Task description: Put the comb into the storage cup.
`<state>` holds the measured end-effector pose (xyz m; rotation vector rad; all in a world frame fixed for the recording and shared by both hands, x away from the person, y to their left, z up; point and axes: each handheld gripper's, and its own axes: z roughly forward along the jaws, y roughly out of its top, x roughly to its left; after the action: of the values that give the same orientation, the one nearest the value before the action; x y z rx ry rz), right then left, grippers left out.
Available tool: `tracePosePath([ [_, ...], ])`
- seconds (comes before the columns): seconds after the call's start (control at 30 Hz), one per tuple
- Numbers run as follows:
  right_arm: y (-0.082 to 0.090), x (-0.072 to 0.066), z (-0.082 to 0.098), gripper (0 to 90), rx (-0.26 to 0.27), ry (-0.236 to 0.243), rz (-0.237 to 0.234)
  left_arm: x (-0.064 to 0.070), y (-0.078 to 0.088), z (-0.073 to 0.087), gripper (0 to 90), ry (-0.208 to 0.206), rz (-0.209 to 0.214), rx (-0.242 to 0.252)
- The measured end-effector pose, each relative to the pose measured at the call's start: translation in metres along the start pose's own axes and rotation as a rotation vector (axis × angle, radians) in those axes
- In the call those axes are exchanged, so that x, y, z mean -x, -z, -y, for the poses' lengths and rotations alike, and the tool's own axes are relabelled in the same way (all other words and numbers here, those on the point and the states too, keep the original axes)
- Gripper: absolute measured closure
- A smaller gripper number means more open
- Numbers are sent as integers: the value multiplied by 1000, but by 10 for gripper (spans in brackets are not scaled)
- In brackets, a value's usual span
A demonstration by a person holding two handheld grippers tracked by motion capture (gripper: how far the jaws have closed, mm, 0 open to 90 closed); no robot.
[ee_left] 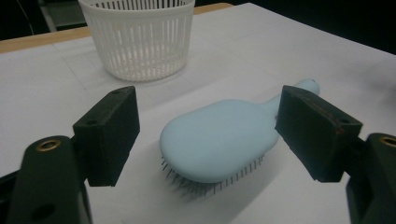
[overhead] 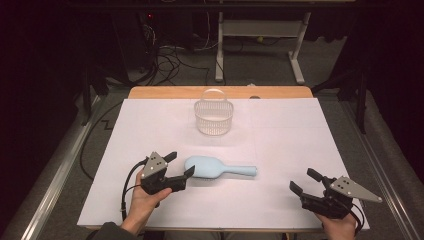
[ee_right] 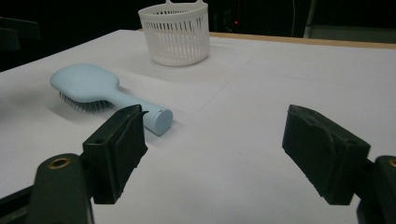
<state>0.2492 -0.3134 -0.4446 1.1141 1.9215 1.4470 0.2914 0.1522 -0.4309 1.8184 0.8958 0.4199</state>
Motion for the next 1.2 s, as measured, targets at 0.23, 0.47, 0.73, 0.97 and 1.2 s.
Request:
tracePosePath([
  [0.23,0,0,0,222,-3,1,-3,2,-11,-4,276,4,30,-27],
  [0.47,-1,0,0,222,-7,-1,-4,7,-21,-14,395,33,83,-90],
  [0.73,-1,1,1,222,-9,-1,-6,12,-36,-22,461,25,112,-164],
  [0.97,-1,1,1,222,-14,-1,-7,16,-52,-34,490,17,118,-217],
  [1.2,-2,1,1,222,-16,-1,-6,28,-72,-47,516,-14,123,-276],
])
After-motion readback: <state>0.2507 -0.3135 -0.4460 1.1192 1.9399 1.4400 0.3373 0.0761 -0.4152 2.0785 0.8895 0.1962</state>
